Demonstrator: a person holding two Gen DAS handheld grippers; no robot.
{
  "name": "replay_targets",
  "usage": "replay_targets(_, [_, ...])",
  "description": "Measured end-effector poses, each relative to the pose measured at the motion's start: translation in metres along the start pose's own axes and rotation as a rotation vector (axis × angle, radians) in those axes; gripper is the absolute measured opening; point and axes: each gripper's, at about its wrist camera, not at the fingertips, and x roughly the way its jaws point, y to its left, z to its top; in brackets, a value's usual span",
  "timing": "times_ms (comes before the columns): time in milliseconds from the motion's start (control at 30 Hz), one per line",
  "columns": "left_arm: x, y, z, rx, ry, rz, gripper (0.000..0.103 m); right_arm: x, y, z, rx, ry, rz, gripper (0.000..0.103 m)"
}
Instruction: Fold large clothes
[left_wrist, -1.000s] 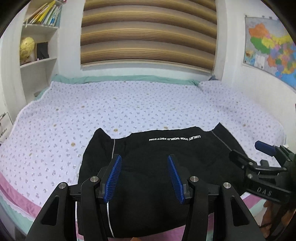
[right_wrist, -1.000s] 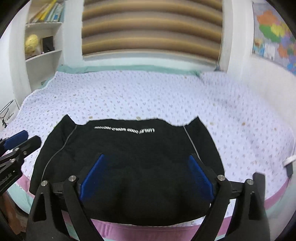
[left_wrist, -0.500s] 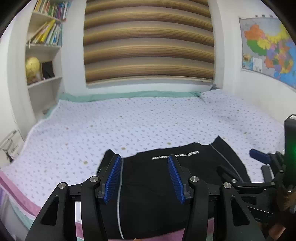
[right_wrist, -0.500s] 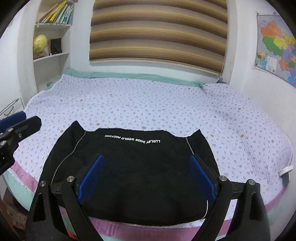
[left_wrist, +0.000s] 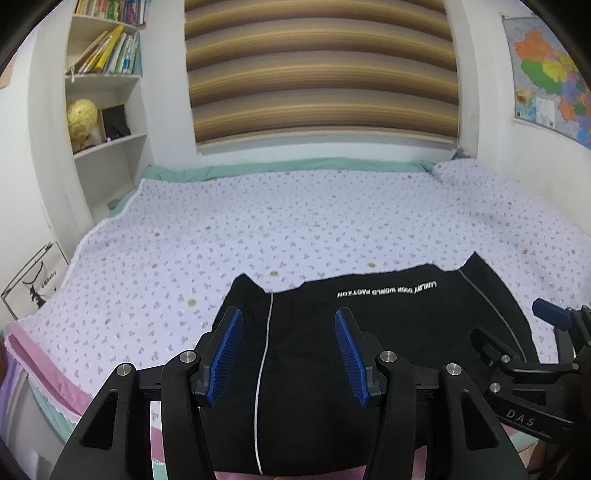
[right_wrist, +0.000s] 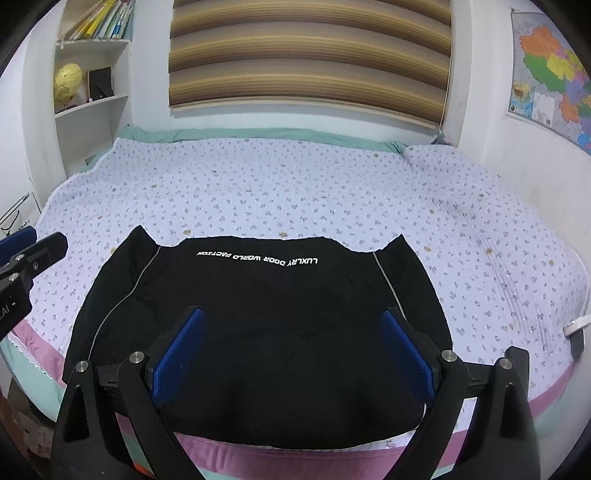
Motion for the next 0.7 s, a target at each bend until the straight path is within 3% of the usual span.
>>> replay_targets(200, [0.016,0.000,-0.007,-0.010,0.061,-0.009,0.053,0.010,0.000,-0.003,-0.001,0.021,0.008,0.097])
replay_targets(700, [0.028,0.009,-0.012,-0.063,0.095,0.020,0.053,0.022,0.000,-0.006,0.029,0.072,0.069,0.097])
